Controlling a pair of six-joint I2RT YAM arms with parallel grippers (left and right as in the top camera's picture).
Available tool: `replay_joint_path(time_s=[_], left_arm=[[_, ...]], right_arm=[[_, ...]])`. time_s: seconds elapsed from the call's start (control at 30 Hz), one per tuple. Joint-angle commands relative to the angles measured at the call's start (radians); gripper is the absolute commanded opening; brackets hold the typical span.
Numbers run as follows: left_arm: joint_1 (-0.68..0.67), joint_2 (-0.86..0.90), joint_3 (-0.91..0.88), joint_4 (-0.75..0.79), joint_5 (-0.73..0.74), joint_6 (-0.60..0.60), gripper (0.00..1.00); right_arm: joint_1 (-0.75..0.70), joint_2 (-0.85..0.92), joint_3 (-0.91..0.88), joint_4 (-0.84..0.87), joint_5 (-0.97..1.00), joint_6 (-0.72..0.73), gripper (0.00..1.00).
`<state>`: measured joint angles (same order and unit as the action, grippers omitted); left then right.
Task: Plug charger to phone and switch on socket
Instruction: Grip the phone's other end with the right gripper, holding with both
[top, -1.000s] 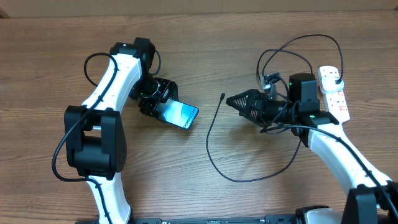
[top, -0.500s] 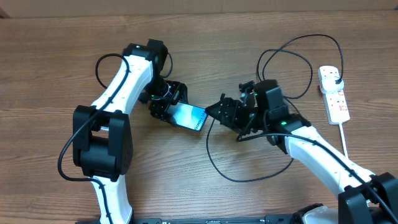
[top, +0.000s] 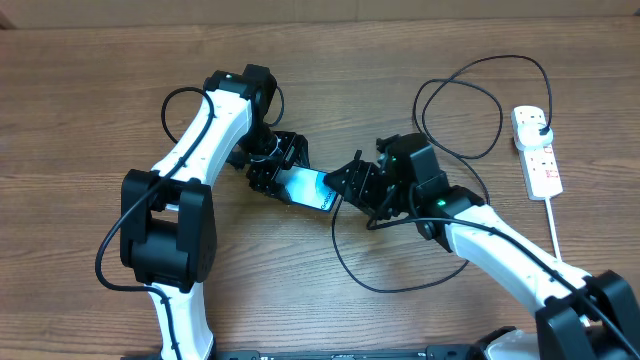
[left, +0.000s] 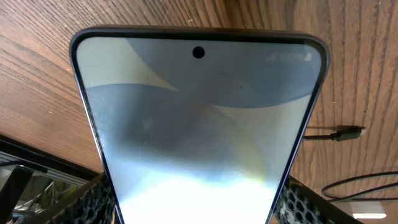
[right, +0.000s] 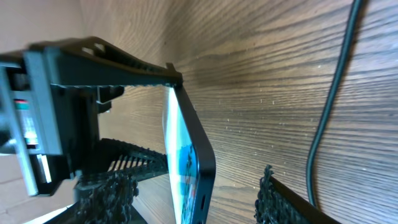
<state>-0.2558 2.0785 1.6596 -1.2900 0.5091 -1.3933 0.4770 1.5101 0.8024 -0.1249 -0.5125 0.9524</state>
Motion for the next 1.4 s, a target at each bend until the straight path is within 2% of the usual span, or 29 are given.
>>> replay_joint_path(time_s=[0.0,0.37,0.77,1.37], left_arm=[[-0.016,0.005,0.027,-0.004,0.035,-0.021,0.63],[-0.033,0.005,0.027,-0.004,0.035,-0.029,0.63],[-0.054,0.005,0.027,0.002,0.066,-0.055,0.64],[-0.054,0.005,0.027,0.008,0.146,-0.05,0.64]], right_arm=[[0.032,0.034,0.02,0.034,0.011,0.022,0.65],[0.062,0.059,0.02,0.058,0.046,0.052,0.58],[0.079,0.07,0.02,0.097,0.079,0.153,0.42],[0.079,0.07,0.02,0.102,0.079,0.185,0.27]])
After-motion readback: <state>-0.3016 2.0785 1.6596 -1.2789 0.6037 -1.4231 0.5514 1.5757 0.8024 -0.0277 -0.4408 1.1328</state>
